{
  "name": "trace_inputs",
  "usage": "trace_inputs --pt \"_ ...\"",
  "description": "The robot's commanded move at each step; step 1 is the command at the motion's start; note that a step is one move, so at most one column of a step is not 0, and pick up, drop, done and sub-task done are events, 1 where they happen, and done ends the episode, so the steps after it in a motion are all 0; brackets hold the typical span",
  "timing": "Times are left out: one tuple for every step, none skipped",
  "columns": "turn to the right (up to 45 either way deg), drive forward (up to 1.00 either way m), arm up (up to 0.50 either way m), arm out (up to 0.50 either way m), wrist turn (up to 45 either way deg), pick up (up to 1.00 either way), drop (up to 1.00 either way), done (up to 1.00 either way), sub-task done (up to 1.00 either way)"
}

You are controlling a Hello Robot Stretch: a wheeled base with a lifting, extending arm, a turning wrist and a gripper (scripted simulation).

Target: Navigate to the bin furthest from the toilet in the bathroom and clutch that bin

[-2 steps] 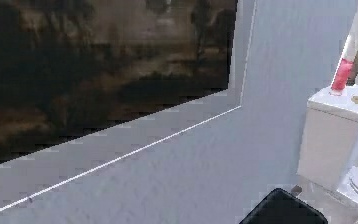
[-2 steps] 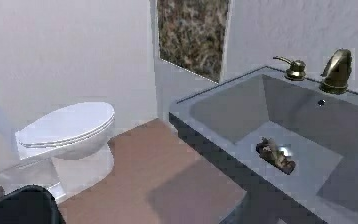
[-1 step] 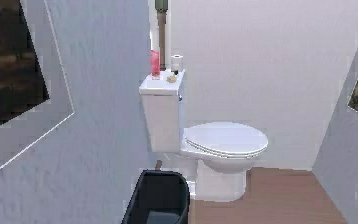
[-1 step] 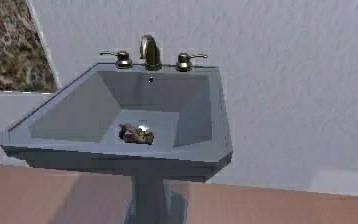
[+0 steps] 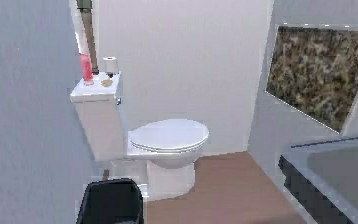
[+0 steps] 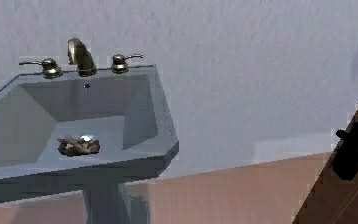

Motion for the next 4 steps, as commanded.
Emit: trace_inputs --pt "0.0 0.6 0.0 0.0 0.0 0.0 0.0 0.0 0.0" --pt "45.0 0.0 0.0 0.0 0.0 0.0 0.0 0.0 0.0" --pt "45.0 0.0 0.0 0.0 0.0 0.0 0.0 0.0 0.0" --pt "45.0 0.0 0.0 0.0 0.0 0.0 0.0 0.0 0.0"
